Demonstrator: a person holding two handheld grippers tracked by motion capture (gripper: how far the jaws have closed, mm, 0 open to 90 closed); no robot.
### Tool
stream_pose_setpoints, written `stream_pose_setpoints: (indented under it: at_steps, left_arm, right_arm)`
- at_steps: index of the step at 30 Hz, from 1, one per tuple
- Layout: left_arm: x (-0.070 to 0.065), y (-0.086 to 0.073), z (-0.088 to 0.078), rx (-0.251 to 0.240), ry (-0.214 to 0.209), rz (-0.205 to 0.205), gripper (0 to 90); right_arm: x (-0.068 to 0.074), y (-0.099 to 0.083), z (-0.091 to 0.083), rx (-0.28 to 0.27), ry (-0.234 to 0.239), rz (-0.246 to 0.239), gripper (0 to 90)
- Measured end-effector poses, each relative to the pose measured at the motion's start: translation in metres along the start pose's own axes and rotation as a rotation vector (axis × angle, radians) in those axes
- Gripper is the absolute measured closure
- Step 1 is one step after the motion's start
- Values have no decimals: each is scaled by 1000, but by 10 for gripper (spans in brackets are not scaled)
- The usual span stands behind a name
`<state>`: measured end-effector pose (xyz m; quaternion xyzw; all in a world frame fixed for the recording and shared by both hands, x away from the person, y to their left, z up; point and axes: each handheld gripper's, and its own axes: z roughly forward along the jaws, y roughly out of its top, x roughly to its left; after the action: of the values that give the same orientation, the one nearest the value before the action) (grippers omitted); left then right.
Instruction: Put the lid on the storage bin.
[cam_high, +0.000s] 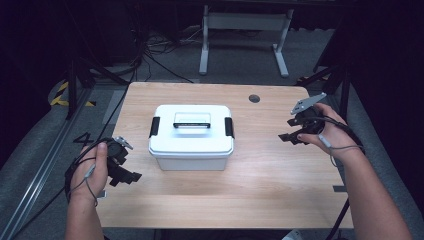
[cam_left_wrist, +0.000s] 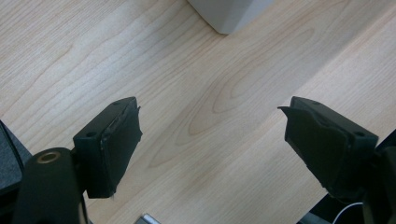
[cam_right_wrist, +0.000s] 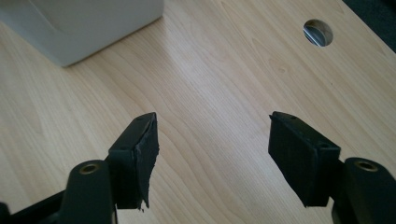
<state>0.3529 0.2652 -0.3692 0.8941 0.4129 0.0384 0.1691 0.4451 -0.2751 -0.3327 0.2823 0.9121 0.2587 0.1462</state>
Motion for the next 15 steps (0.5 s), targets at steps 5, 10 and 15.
stream_pose_setpoints:
  at_steps: [5, 10, 15]
  left_arm:
    - [0, -1, 0, -3, -2, -1, 191]
    - [1, -2, 0, 0, -1, -6, 191]
    - [0, -1, 1, 7, -4, -6, 191]
  right_arm:
    - [5, -11, 11, -4, 10, 10, 350]
    - [10, -18, 17, -27, 26, 22, 357]
    - [12, -29, 30, -23, 62, 50, 366]
